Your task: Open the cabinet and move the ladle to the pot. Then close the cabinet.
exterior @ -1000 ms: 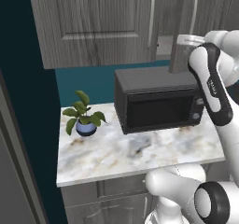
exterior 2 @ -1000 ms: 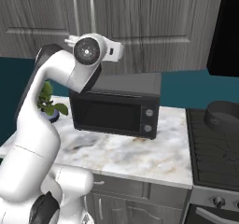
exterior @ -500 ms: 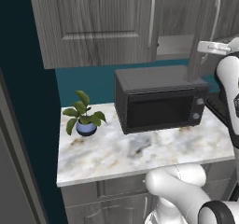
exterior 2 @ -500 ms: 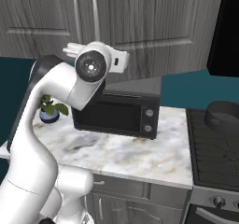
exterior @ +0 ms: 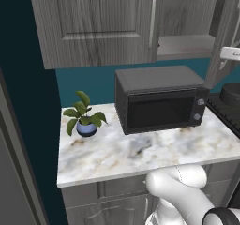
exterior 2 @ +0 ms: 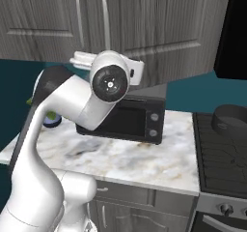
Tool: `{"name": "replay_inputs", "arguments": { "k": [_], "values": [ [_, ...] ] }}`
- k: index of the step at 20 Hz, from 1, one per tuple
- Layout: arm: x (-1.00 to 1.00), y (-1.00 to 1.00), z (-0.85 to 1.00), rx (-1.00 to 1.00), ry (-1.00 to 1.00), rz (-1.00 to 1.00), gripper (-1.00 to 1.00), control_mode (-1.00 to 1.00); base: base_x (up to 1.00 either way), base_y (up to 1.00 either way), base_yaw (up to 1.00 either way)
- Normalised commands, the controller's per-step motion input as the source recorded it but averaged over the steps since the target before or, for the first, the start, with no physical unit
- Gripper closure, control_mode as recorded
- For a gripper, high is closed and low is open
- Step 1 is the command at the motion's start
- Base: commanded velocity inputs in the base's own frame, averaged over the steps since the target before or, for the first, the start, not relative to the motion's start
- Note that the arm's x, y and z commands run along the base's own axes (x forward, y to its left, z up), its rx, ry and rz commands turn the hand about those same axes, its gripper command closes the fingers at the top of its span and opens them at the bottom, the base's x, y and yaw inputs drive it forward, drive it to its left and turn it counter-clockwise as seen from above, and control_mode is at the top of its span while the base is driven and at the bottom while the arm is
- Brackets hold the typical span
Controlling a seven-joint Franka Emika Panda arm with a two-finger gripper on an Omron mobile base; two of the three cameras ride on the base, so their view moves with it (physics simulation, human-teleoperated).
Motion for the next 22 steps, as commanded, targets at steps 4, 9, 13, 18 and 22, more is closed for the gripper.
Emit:
{"name": "replay_inputs", "arguments": {
  "k": [4, 9, 13, 18, 22],
  "values": [
    [-0.12, -0.16, 0.0, 0.0, 0.0, 0.08, 1.0, -1.0, 0.0, 0.0, 0.0],
    [0.0, -0.03, -0.03, 0.0, 0.0, 0.14, 1.0, -1.0, 0.0, 0.0, 0.0],
    [-0.03, -0.01, -0.01, 0.0, 0.0, 0.15, -1.0, -1.0, 0.0, 0.0, 0.0],
    [-0.34, -0.18, 0.0, 0.0, 0.0, 0.07, -1.0, -1.0, 0.0, 0.0, 0.0],
    [-0.63, 0.05, 0.0, -0.01, 0.0, 0.01, -1.0, -1.0, 0.0, 0.0, 0.0]
  ]
}}
